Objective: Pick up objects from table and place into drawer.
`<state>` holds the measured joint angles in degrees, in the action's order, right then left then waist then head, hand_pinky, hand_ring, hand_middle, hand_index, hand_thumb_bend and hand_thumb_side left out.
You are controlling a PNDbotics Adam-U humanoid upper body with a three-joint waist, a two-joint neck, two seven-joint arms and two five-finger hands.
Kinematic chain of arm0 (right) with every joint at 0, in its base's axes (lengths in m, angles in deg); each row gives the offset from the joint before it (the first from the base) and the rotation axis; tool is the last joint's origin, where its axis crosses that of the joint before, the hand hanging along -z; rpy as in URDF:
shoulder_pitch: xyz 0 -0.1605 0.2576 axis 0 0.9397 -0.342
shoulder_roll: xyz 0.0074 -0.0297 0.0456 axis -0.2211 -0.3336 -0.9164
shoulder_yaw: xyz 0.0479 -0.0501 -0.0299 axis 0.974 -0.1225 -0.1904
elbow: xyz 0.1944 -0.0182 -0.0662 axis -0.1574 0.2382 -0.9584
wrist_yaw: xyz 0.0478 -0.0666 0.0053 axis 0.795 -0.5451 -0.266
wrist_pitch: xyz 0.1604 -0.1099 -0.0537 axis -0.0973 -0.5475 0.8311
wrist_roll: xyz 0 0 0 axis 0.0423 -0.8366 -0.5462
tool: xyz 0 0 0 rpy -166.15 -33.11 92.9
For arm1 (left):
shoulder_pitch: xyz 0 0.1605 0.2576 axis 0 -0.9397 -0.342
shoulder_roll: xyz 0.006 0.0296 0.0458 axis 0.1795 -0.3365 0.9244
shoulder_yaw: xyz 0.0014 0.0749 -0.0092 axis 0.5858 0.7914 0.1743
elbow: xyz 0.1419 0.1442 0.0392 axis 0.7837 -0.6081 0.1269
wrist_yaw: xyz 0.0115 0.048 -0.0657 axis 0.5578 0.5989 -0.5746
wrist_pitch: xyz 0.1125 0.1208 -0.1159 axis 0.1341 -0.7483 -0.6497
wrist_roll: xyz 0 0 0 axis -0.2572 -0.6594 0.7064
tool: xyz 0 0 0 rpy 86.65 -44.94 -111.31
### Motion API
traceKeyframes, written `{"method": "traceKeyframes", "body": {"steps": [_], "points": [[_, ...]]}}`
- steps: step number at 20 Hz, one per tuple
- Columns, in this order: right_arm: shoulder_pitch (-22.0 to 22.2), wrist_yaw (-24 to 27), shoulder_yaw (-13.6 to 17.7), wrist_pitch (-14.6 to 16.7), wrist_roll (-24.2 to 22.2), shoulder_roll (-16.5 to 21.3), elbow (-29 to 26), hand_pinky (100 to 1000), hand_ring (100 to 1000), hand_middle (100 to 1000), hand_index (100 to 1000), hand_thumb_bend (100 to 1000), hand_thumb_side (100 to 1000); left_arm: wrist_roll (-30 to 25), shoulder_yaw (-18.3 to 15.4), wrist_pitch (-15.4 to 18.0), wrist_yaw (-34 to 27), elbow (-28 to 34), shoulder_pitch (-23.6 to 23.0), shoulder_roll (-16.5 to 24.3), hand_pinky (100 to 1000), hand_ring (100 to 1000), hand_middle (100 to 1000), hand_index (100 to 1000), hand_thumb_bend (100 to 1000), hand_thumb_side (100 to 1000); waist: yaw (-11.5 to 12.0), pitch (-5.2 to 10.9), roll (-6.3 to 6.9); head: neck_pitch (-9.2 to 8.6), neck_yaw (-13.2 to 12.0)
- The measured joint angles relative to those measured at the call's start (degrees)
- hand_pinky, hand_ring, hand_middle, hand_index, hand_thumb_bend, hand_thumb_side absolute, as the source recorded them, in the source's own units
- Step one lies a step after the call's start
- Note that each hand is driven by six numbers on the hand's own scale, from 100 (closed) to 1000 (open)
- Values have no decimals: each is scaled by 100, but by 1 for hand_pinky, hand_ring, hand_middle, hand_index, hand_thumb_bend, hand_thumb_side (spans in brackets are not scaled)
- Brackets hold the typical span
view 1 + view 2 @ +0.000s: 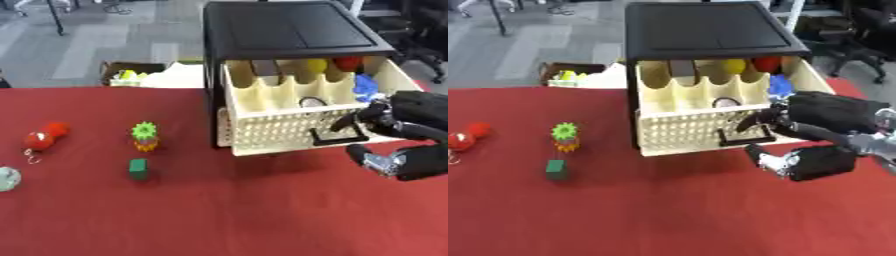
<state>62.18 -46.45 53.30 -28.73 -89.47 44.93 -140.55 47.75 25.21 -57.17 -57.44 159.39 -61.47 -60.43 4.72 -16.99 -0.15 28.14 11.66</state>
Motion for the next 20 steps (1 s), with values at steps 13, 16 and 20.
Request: {"method": "traceKeyframes", "body": {"steps": [13,16,20], "points": [[109,283,197,128,151,4,-2,100,100,100,838,100,1000,14,-19,12,0,0,0,2,666,761,760,801,100,952,-47,15,28,0,-68],[138,440,332,207,269,0,-3,100,100,100,834,100,1000,19,-32,15,0,0,0,3,666,761,760,802,100,951,-56,20,39,0,-116],[79,794,570,310,525,-57,-10,100,100,100,823,100,1000,38,-34,29,0,0,-2,3,665,761,760,802,100,950,-81,25,72,0,-181]]}}
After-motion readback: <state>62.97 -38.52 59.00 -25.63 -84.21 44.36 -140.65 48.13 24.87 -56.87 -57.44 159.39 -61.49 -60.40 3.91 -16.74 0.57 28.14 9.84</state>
